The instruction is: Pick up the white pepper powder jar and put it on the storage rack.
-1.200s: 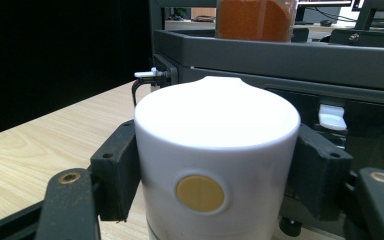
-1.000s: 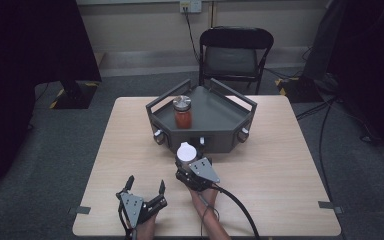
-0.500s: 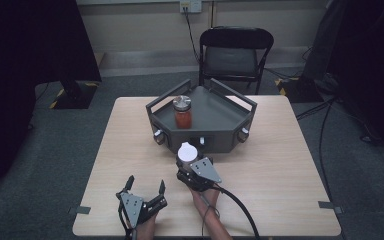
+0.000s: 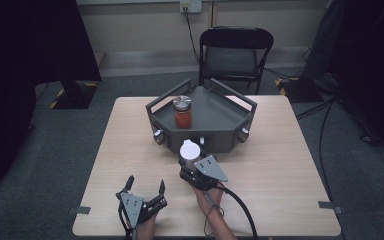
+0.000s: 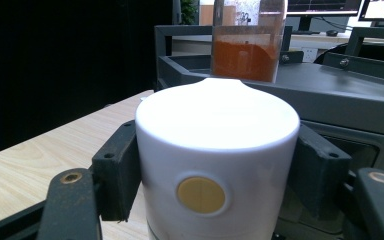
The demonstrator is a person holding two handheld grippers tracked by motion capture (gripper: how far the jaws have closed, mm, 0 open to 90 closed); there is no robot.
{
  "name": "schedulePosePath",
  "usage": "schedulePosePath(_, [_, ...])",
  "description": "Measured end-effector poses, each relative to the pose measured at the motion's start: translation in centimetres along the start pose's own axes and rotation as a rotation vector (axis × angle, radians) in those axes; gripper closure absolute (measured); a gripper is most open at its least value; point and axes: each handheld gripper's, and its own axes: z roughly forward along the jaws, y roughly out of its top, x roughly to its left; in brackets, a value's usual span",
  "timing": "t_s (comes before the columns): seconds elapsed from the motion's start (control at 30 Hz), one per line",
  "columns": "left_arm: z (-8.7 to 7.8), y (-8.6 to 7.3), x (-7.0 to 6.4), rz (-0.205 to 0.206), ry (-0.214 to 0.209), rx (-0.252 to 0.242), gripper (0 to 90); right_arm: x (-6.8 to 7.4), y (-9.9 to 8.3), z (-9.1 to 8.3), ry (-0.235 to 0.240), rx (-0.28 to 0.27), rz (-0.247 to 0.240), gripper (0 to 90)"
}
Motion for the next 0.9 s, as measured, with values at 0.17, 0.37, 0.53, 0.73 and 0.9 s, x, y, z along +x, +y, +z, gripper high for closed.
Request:
schedulePosePath(0.17, [0.0, 0.0, 0.0, 0.000, 0.000, 0.000, 0.7, -0.6, 0.4, -0.2, 0.008, 0.004, 0.006, 30.3])
schedulePosePath(0.37, [0.0, 0.0, 0.0, 0.000, 0.000, 0.000, 0.7, -1.1, 0.9, -0.7, 0.015, -0.010, 0.003, 30.4])
schedulePosePath(0.53, [0.0, 0.0, 0.0, 0.000, 0.000, 0.000, 0.7, -1.4, 1.7, -1.0, 0.021, -0.016, -0.007, 30.4])
schedulePosePath(0.73, [0.0, 0.0, 0.0, 0.000, 0.000, 0.000, 0.7, -1.5, 2.8, -1.3, 0.021, -0.019, -0.016, 30.4])
schedulePosePath(0.9, [0.0, 0.0, 0.0, 0.000, 0.000, 0.000, 0.7, -1.7, 3.6, -1.4, 0.021, -0.018, -0.014, 30.4])
